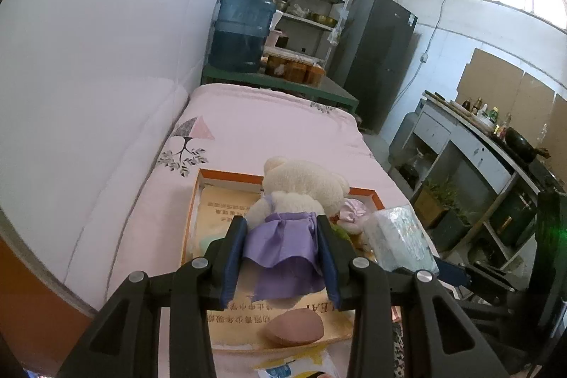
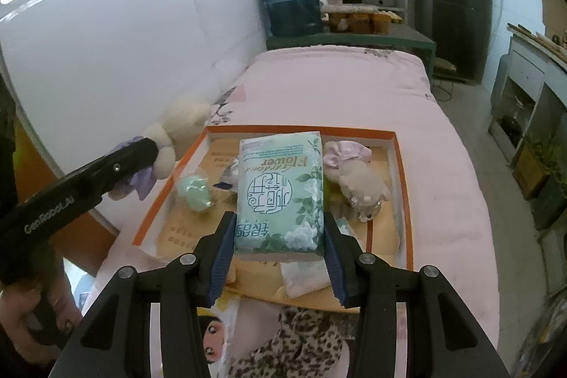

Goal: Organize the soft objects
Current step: 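Lift the teddy bear and tissue pack and carry both over the box, then lower the teddy bear into the box with the left gripper while the right lowers the tissue pack and opens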

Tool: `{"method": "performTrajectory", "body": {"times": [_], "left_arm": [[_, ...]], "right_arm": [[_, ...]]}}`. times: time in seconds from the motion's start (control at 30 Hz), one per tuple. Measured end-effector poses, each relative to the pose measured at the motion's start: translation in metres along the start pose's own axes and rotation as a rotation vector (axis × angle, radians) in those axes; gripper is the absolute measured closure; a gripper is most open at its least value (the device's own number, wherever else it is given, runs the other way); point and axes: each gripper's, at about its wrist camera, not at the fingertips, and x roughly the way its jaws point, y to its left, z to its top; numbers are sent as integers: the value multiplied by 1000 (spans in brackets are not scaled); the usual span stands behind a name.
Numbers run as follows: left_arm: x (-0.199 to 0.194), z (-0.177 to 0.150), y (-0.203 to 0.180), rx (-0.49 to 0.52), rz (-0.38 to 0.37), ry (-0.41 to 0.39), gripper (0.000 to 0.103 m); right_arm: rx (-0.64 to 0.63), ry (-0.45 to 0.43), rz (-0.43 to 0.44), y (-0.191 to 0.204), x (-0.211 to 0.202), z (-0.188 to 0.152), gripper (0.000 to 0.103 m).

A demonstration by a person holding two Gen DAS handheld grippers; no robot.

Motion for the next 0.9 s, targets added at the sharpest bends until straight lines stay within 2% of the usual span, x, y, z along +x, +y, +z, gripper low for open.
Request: {"method": "performTrajectory", "body": {"times": [0.43,0.9], "left_arm": [[40,-11,-10,13,7,62,64],[73,-31,-10,35,33,141,64]], "right_arm": [[14,57,-49,-31,45,6,55],[15,103,-44,-41,76,2,55]]}}
